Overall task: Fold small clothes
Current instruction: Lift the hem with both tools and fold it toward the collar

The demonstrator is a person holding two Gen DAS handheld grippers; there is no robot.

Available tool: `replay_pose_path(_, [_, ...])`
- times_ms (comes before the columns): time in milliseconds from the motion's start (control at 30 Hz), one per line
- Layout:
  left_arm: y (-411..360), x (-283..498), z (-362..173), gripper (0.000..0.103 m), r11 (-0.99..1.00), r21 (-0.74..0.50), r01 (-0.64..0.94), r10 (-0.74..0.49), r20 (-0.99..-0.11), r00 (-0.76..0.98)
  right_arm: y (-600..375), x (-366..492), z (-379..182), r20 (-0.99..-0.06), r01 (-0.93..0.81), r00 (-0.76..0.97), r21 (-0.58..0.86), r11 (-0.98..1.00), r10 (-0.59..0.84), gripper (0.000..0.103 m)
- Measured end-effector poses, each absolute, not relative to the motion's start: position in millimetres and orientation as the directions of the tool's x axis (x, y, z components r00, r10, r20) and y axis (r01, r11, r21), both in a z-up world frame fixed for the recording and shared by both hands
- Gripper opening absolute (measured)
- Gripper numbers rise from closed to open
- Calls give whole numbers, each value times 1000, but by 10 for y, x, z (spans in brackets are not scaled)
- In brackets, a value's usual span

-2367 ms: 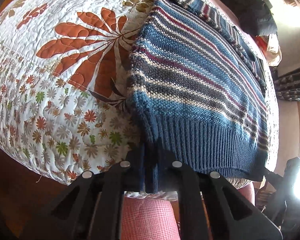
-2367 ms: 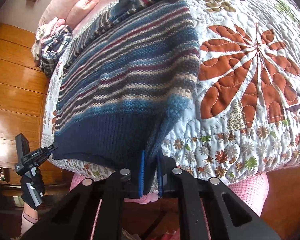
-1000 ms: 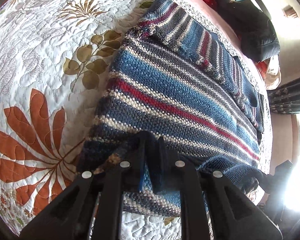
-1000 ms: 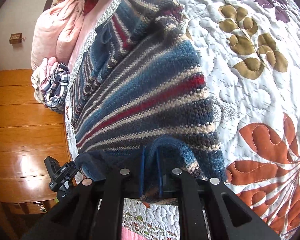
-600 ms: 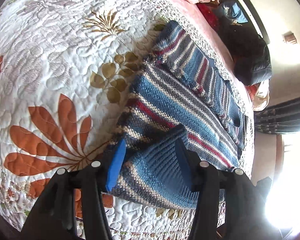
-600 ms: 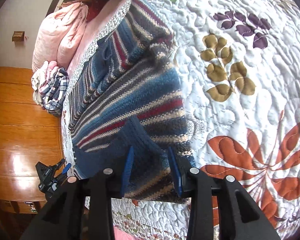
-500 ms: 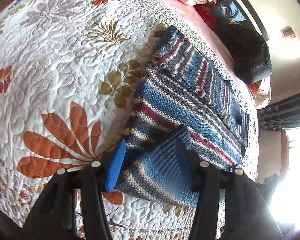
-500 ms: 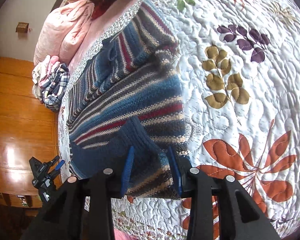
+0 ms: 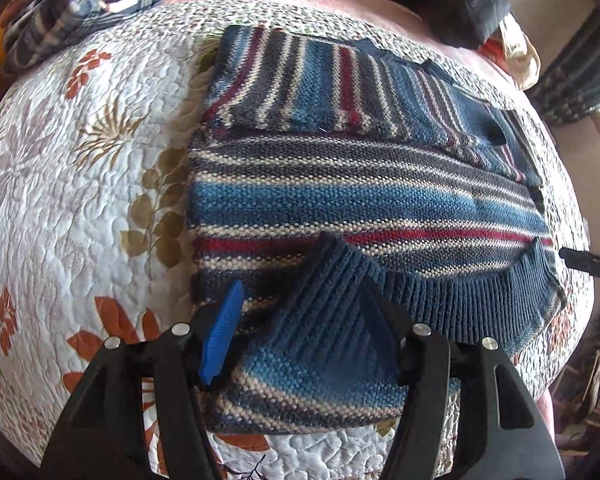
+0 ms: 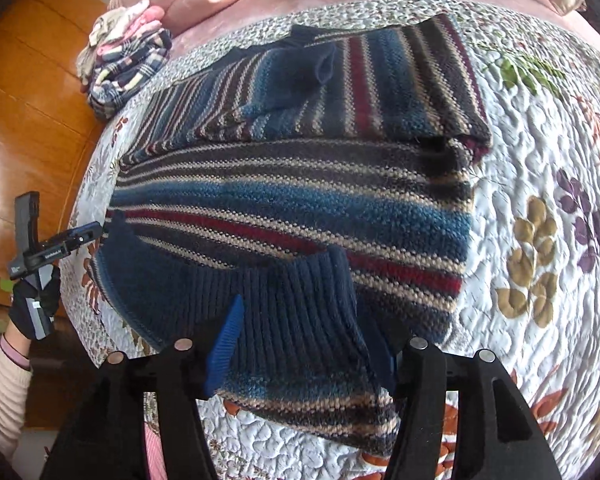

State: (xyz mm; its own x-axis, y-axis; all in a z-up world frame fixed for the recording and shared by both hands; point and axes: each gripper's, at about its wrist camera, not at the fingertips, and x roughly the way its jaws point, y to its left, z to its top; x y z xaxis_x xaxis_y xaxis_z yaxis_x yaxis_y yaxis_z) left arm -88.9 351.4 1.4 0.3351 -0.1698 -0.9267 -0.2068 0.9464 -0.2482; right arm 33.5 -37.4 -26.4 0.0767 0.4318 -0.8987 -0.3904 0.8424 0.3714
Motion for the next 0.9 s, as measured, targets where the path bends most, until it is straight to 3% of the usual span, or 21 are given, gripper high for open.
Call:
replay_pose_path(267, [3276, -721, -229, 57, 987, -134, -87, -107, -959, 261, -214, 420, -582, -931, -467, -2, 323, 823, 364, 58])
replay_pose_path(367, [3273, -726, -223, 47, 987, -137, -84, -110, -957, 269, -172, 350, -585, -943, -505, 15, 281, 816, 334, 39])
replay_pose_path(433, [3260, -749, -205, 37, 987, -137, -87, -109, -955, 275, -169, 305, -569, -942, -516, 24, 276, 811, 336, 17])
replay_pose_path(467, [3250, -767, -191, 28, 987, -139, -86, -110, -954, 278, -187, 288, -548, -940, -514, 31, 276, 812, 339, 15])
replay_pose_path(600, [3163, -875, -84, 12, 991, -100, -85, -70, -953, 296, -261, 184, -450, -933, -516, 59, 276, 811, 355, 11])
replay_pose_path(900, [3089, -1292, 271, 8, 986, -119, -117, -62, -913, 402, -452, -198, -39, -896, -519, 120, 309, 797, 427, 11])
